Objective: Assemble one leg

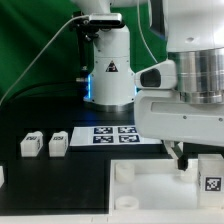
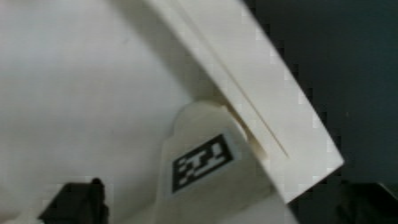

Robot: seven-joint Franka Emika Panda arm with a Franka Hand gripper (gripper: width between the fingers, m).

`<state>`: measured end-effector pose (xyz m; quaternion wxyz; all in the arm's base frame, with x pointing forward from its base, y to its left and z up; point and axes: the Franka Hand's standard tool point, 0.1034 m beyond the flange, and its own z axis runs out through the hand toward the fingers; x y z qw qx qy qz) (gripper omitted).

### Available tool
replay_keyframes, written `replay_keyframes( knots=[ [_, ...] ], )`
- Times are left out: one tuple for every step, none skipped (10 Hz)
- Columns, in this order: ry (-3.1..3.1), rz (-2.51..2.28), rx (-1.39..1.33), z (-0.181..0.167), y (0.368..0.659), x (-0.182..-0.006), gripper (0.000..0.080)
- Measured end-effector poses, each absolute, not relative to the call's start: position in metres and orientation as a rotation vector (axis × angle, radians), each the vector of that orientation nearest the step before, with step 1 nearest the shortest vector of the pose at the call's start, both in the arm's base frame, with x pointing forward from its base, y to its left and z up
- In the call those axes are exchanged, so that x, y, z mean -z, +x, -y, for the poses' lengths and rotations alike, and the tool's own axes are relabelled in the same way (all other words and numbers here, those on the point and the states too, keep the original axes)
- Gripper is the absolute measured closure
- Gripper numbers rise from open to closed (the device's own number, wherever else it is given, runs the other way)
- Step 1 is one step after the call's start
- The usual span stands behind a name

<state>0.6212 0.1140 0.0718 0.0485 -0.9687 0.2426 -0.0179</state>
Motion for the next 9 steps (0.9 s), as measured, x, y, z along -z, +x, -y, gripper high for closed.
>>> replay_keyframes(
  knots=[
    [-3.019, -0.495, 0.079, -0.1145, 0.6233, -0.0745, 0.0151],
    [-3.055, -0.304, 0.091, -0.1136, 0.6241, -0.0750, 0.0151],
    [-3.074, -0.150, 0.109, -0.1116, 0.6260, -0.0757, 0.0151],
    [-3.072, -0.149, 0.118, -0.1099, 0.6275, -0.0762, 0.0178],
    [-3.064, -0.237, 0.114, -0.1111, 0.6271, -0.0759, 0.0178],
    [-3.067, -0.218, 0.115, -0.1108, 0.6272, -0.0759, 0.0353],
    [-3.062, -0.247, 0.113, -0.1110, 0.6271, -0.0759, 0.0353],
    [-3.036, -0.411, 0.106, -0.1122, 0.6269, -0.0759, 0.0511],
    [-3.004, -0.578, 0.097, -0.1115, 0.6267, -0.0756, 0.0508]
  ],
)
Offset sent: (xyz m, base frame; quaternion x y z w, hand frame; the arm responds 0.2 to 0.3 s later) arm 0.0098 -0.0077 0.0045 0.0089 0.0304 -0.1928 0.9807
